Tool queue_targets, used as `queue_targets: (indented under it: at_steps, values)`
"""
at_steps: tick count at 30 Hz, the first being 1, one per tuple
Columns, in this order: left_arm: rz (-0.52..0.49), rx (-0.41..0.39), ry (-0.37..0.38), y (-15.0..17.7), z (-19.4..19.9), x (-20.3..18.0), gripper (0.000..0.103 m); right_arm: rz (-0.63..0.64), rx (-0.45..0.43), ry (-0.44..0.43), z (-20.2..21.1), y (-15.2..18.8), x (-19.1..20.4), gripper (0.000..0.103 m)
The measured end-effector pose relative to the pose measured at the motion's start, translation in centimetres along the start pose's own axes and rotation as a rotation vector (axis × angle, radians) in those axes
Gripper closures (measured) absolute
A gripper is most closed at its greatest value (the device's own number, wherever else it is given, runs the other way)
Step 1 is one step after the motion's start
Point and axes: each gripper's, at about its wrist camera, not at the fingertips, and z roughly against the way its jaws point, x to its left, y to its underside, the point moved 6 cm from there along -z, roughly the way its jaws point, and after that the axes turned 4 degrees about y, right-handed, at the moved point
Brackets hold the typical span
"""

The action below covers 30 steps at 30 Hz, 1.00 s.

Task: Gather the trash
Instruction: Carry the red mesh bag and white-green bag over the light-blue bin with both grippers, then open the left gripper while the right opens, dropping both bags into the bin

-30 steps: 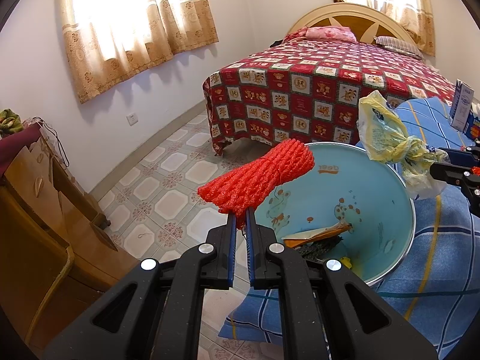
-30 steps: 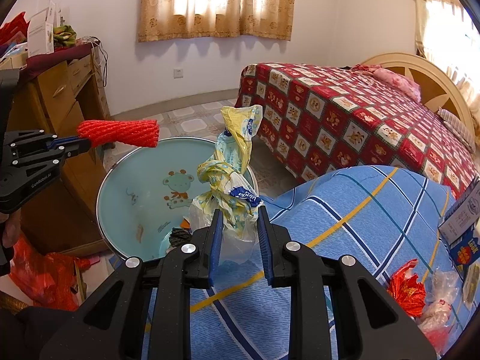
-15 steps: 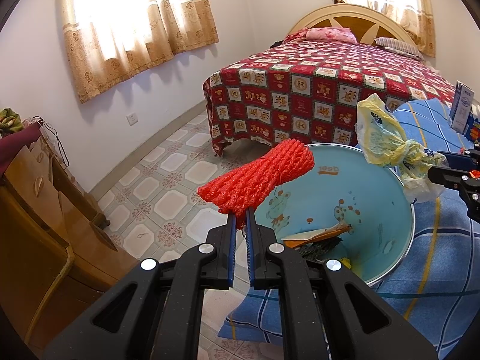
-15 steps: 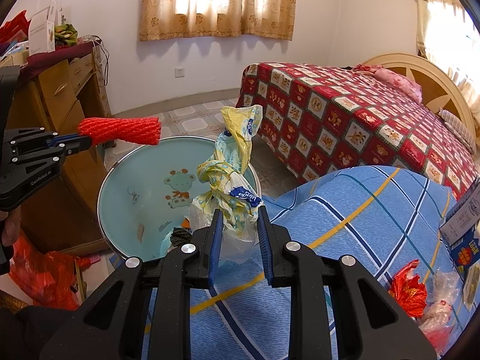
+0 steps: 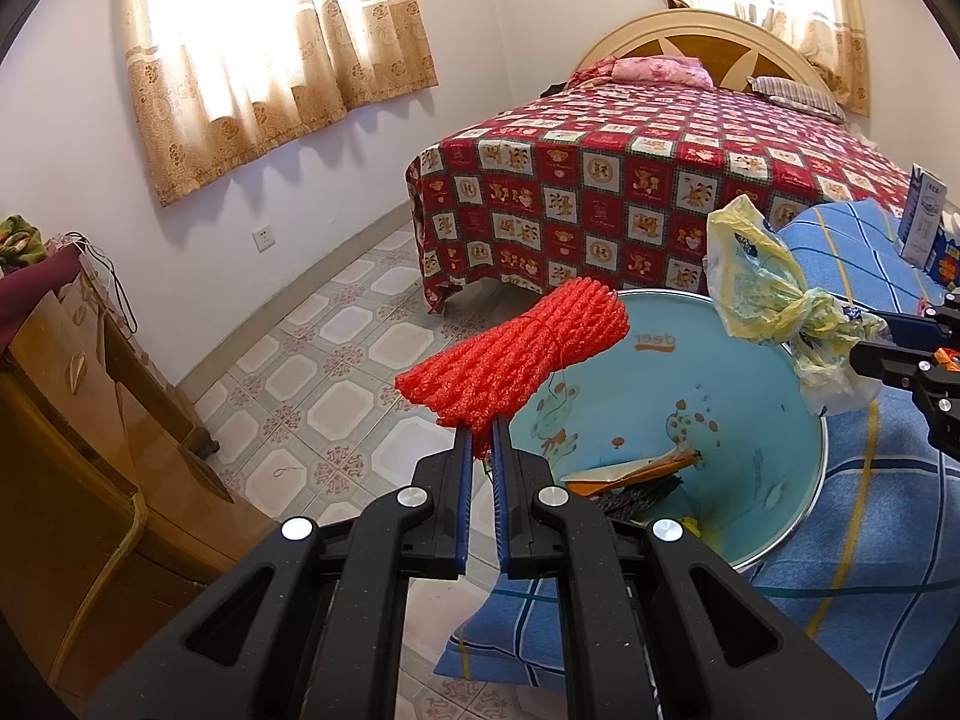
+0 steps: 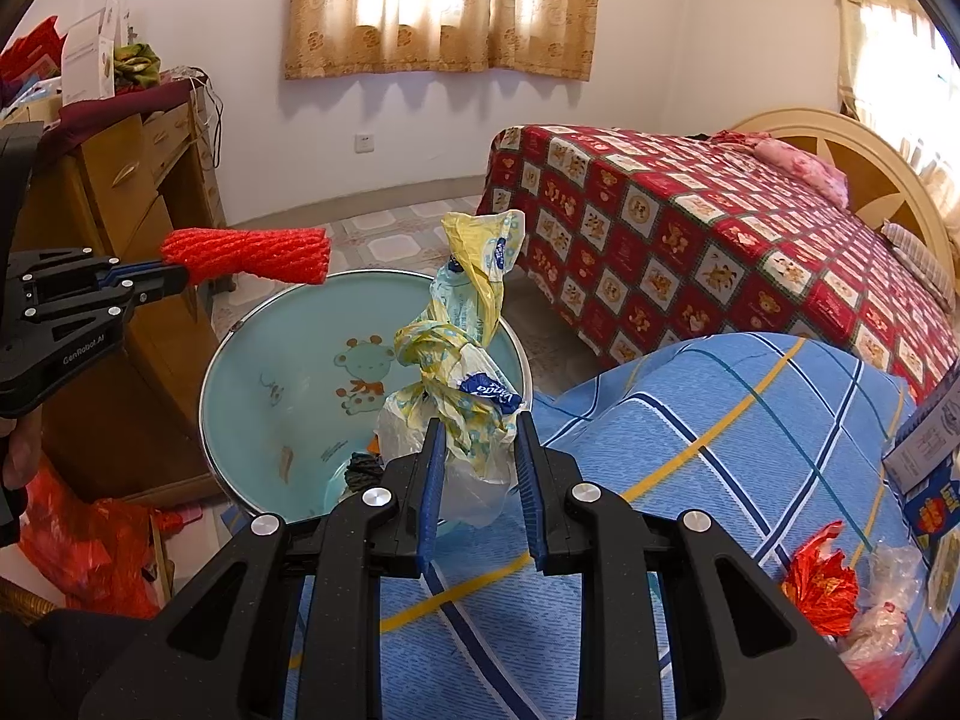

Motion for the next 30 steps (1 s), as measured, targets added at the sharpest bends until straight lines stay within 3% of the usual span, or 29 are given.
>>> queue_targets:
  at_steps: [14,18,20,22,24,28,30]
  values:
    - [-0.006,-0.001,0.016,-0.2,0.2,-0.8,0.096,0.015,-0.001,-0.015,-0.1,0.1,1.2,0.079]
    - [-0.004,0.001,0.022,-0.2,0.1,-0.9,0.091,0.017,-0.006,-0.011,-0.1,0.1,1.2,0.074]
    - [-0.002,0.002,0.027,-0.2,0.0,-1.2,0.072,0.009,-0.009,-0.013,-0.1,0.2,1.0,0.066]
    - [0.001,0.002,0.029,-0.1,0.0,-1.3,0.062,0.005,-0.009,-0.014,-0.1,0.2,0.9,0.061]
    - [0.001,0.002,0.033,0.0,0.0,-1.6,0.058,0.001,-0.007,-0.012,-0.1,0.4,0.8,0.058]
    - [0.014,0.004,0.045,0.2,0.0,-1.9,0.038,-0.012,-0.002,0.002,0.3,0.7,0.5,0.052]
    - [0.010,0.008,0.072,0.4,0.0,-2.7,0.036,-0.026,0.000,0.020,1.1,1.0,0.1,0.049]
